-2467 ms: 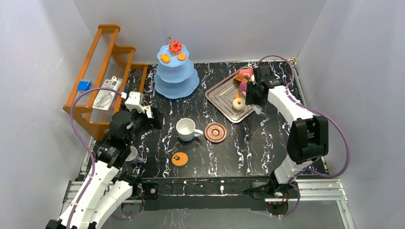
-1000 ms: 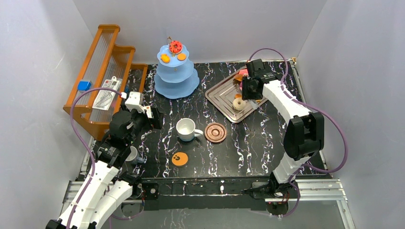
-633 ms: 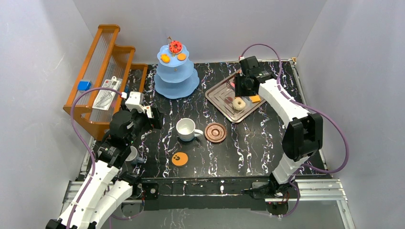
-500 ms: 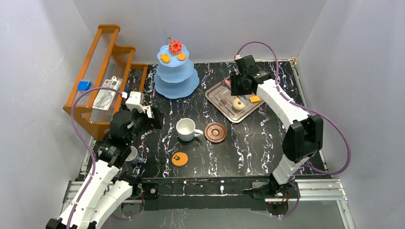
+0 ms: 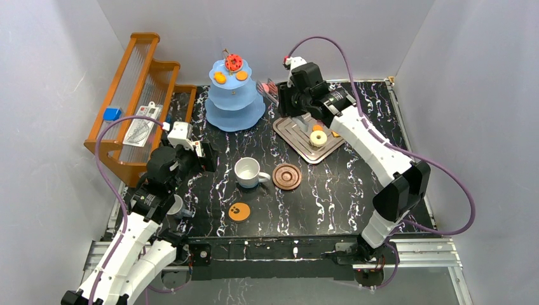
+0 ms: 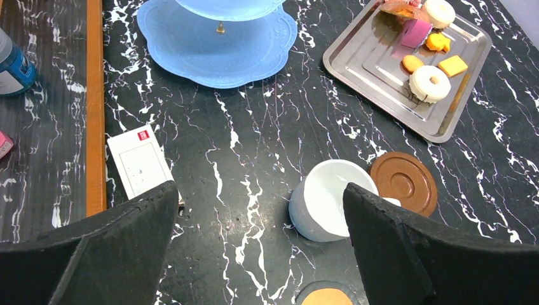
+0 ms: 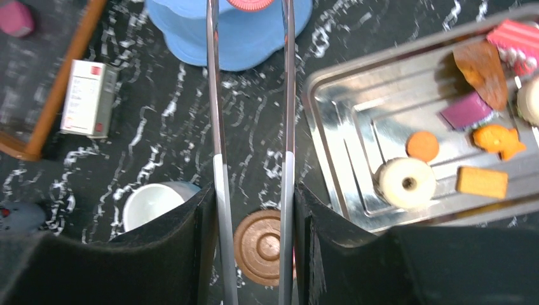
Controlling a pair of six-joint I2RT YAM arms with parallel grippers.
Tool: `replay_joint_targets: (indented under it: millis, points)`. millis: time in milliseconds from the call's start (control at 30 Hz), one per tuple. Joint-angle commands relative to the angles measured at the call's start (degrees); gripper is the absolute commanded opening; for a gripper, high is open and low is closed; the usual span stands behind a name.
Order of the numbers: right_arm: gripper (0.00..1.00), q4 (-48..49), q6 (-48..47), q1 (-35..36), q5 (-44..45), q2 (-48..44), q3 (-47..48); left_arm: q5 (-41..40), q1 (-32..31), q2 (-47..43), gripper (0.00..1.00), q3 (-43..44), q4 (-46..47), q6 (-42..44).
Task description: Serve the afternoon tea
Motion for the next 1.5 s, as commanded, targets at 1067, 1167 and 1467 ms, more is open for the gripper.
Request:
replay_joint_targets:
  millis: [1067,1167,1467]
  points:
    - [0.53,10.6,-5.1,7.8,5.5,21.0,25.9,-0.8,-0.3,-1.7,0.98,-0.1,1.4,0.4]
    - [0.53,10.6,-5.2,7.8,5.3,21.1,25.9,-0.8,-0.3,-1.6,0.98,-0.1,1.4,0.4]
    - [0.51,10.4,-5.6,7.8,4.4,19.5,26.3,-0.8,-0.3,-1.2,0.98,-0.1,1.4,0.5]
